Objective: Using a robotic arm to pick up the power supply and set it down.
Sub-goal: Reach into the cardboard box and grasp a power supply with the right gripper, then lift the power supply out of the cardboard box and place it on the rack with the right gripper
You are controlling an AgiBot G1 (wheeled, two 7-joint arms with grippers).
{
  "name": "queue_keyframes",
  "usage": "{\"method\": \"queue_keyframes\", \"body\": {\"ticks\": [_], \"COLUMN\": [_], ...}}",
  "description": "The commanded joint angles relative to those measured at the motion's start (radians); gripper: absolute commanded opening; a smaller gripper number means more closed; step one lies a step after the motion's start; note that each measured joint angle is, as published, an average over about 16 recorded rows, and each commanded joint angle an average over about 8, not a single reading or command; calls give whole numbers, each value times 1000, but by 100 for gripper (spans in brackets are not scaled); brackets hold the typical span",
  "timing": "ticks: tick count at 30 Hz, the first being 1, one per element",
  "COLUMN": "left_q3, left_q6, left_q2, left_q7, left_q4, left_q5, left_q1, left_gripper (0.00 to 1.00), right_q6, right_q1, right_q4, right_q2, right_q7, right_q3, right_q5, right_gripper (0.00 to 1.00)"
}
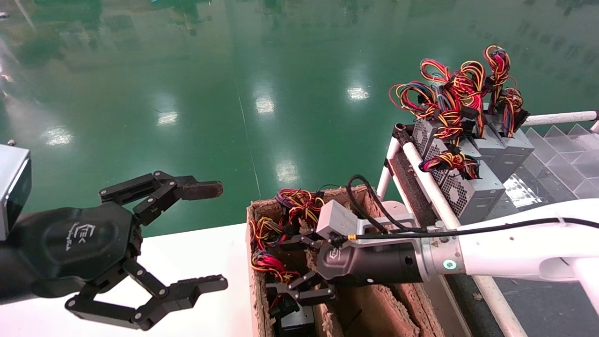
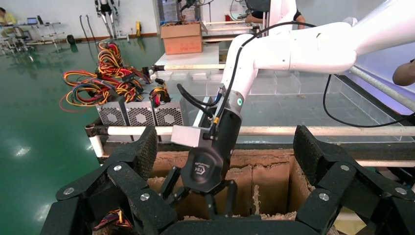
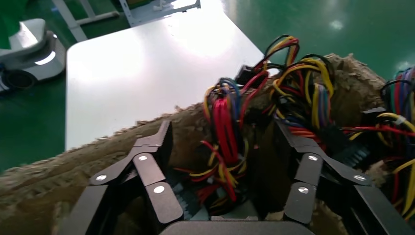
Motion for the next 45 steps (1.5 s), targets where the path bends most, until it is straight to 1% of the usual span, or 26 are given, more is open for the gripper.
{"method": "queue_keyframes", "body": {"ticks": [1, 19, 24, 28, 35, 40, 45], "left_q3": [0, 0, 0, 0, 0, 0, 0], "left_q6": [0, 0, 0, 0, 0, 0, 0], "left_q2": [0, 0, 0, 0, 0, 0, 0], "left_q7": [0, 0, 0, 0, 0, 0, 0], "left_q4": [0, 0, 0, 0, 0, 0, 0], "left_q5": [0, 0, 0, 0, 0, 0, 0], "left_q1": [0, 0, 0, 0, 0, 0, 0], "left_gripper": [100, 100, 100, 100, 100, 100, 100], "right_q6": [9, -2, -12, -35, -87, -108, -113], "right_q1": [0, 22, 28, 33, 31, 30, 37], "right_q4": [-9, -135, -159, -162, -105, -26, 44], "right_q2": [-11, -59, -60, -48, 18, 99, 191], "right_q7": [-18, -87, -110, -124, -123, -98, -69], "right_q3": [-2, 4, 11, 23, 66, 116, 186], "right_q5": [-6, 9, 20, 40, 106, 173, 258], "right_gripper": [0, 0, 0, 0, 0, 0, 0]}}
